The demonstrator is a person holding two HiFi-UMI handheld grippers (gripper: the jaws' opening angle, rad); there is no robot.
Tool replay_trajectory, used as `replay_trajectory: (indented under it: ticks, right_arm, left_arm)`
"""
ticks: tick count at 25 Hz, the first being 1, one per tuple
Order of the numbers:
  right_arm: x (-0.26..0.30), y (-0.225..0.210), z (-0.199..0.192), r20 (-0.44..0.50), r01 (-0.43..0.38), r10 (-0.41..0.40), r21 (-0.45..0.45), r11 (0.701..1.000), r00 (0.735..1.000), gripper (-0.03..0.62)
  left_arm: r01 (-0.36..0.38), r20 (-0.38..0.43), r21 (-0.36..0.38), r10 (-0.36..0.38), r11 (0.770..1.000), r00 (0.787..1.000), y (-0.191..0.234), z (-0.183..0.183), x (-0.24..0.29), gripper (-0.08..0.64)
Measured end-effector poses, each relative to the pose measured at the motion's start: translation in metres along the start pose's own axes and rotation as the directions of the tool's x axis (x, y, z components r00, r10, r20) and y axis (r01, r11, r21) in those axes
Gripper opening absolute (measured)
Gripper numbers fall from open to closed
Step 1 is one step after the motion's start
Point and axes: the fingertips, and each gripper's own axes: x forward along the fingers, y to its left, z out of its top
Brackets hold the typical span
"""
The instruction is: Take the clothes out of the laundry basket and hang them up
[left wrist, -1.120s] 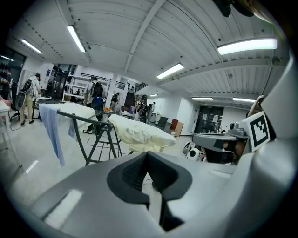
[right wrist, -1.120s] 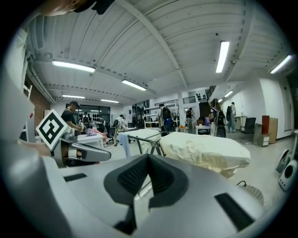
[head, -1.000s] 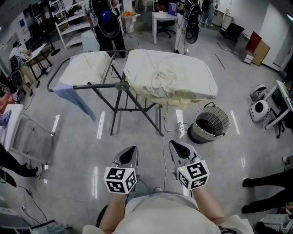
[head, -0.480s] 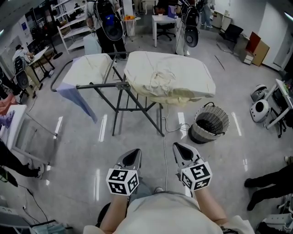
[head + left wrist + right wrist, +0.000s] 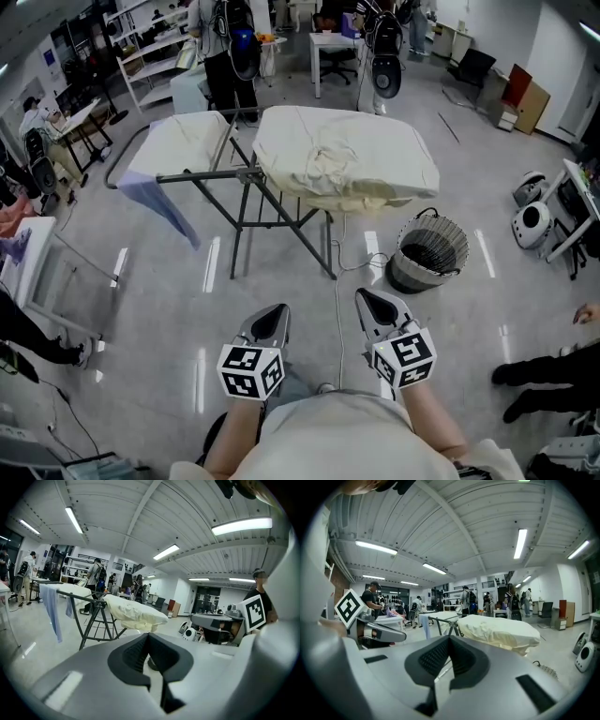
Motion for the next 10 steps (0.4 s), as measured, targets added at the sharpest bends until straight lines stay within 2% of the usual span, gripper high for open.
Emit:
replay_trajectory:
  ticks: [10]
  right_arm:
    - [-0.007, -0.011, -0.002, 0.009, 0.015, -0.015, 0.016, 1.000, 1.000, 0.000]
  left_arm:
    - [0.009, 0.007, -0.005, -0.009, 1.000, 1.000, -0.012, -0.001, 0.005, 0.011]
